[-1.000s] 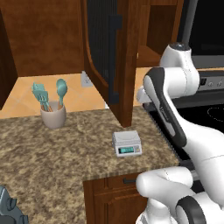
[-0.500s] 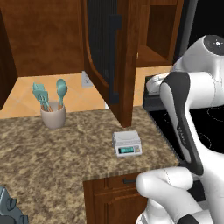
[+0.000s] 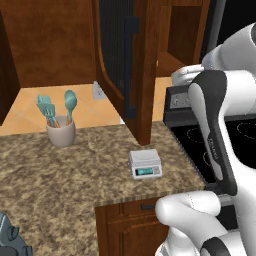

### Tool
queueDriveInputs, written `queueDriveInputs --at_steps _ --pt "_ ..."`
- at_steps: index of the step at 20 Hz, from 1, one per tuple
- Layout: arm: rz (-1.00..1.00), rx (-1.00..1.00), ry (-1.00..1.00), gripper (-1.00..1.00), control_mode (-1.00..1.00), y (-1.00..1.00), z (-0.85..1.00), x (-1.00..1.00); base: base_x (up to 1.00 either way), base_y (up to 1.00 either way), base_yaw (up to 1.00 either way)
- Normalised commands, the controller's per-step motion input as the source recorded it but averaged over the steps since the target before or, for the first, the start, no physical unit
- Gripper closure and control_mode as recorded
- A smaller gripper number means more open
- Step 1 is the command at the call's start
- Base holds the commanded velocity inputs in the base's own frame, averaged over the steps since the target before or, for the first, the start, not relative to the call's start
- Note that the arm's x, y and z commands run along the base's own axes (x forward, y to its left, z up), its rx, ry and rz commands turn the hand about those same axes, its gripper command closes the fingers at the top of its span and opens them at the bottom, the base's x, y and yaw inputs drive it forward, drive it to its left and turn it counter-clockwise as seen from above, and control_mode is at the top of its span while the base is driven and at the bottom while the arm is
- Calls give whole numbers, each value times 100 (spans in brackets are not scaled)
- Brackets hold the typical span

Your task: Pick the bar and place it on the digital scale for weighing, and close the cabinet.

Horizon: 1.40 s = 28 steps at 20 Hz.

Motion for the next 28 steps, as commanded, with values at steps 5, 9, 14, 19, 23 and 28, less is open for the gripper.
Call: queueDriveInputs --at_steps 5,9,14,19,23,28 --pt "0 0 -1 -100 -100 0 17 35 0 0 0" --pt "0 0 -2 -100 -100 0 0 55 0 0 0" --pt "0 0 0 -100 -100 0 0 47 0 0 0" --pt "3 0 -1 -100 -100 -3 -21 55 0 0 0" --pt "0 0 0 -100 -100 0 -6 44 0 0 0" --pt "0 0 0 -100 -100 0 0 46 0 0 0"
